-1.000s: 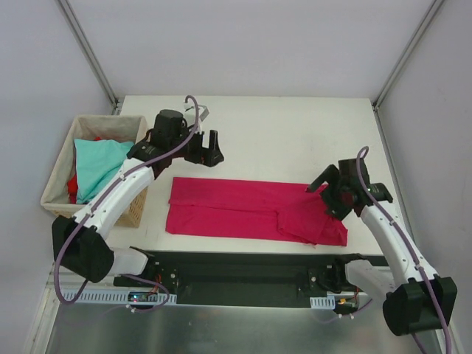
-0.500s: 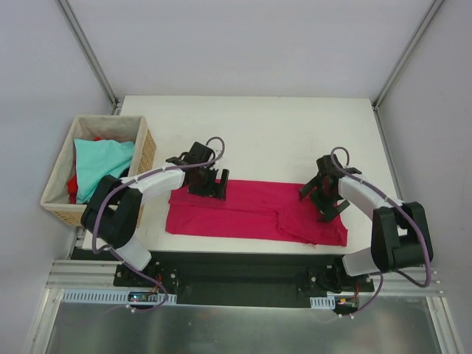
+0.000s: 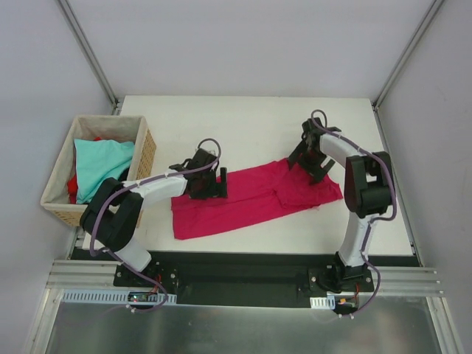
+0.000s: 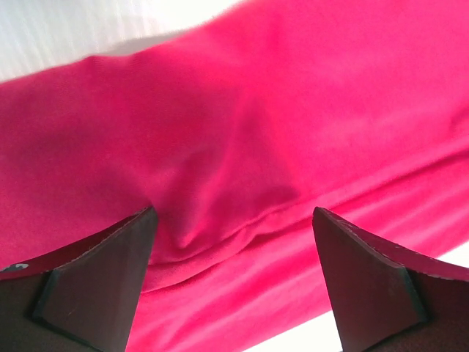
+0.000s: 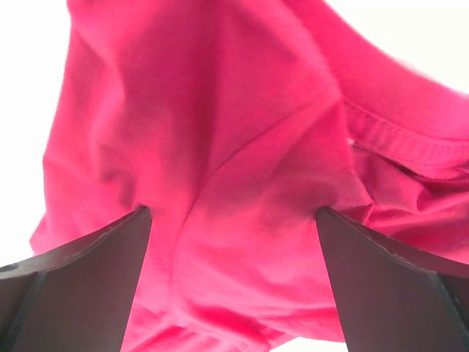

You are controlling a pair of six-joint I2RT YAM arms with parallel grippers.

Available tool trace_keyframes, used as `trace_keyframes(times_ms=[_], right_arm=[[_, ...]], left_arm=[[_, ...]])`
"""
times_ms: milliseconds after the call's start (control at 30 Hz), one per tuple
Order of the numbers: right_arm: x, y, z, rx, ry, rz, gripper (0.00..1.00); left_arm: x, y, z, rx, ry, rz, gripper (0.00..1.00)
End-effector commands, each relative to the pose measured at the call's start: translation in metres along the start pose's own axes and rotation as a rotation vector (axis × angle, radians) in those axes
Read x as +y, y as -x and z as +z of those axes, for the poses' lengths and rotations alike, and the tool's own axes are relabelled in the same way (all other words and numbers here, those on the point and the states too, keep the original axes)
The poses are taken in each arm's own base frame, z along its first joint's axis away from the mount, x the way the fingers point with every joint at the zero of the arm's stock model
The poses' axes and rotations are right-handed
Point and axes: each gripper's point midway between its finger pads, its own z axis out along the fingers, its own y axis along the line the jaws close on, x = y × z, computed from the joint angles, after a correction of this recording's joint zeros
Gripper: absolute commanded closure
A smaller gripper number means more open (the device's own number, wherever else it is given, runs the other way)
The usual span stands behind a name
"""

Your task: Fold and stack the t-shirts

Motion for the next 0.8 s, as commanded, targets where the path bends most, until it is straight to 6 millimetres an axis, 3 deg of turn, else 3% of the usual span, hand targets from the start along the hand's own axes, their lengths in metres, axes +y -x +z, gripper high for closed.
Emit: trace_keyframes(times_ms=[0,33,67,100,167,300,433,500,633,767], right_arm=[[0.045,0.043,0.019,-0.051,0.038,-0.119,0.00],[0.050,0.046,0.019,-0.042,0.031,-0.145,0.00],[0.072,0.065,0.009,-0.081,0.077,-0.149,0.00],[0.077,0.064,0.020,-0.052,0.075,-0.153,0.00],[0.092,0.070,0.015,-0.051,0.116,-0.162,0.00],[0.120,0.065,0.027,-0.032,0.218,-0.185,0.00],[0.145,0.045,0.044,0.013,0.254,-0.239,0.00],[0.167,0.041,0.035,-0.006,0.296,-0.286,0.00],[0.197,0.042,0.032,-0.050,0.345,-0.325,0.00],[0.214,0.045,0.043,-0.051,0.389,-0.295,0.00]], left_arm=[[-0.011,-0.028,-0.004,0.047,0.018,-0.096,0.12],[-0.012,-0.035,-0.006,0.075,0.025,-0.102,0.12],[-0.017,-0.040,-0.009,0.089,0.030,-0.116,0.12],[-0.016,-0.045,-0.010,0.097,0.058,-0.116,0.13],[-0.020,-0.064,-0.019,0.137,0.089,-0.109,0.13],[-0.034,-0.089,-0.026,0.179,0.090,-0.100,0.13],[-0.056,-0.108,-0.025,0.217,0.086,-0.068,0.12],[-0.077,-0.117,-0.028,0.228,0.058,-0.014,0.12],[-0.089,-0.123,-0.025,0.223,0.077,0.032,0.12],[-0.096,-0.120,-0.022,0.219,0.079,0.019,0.12]])
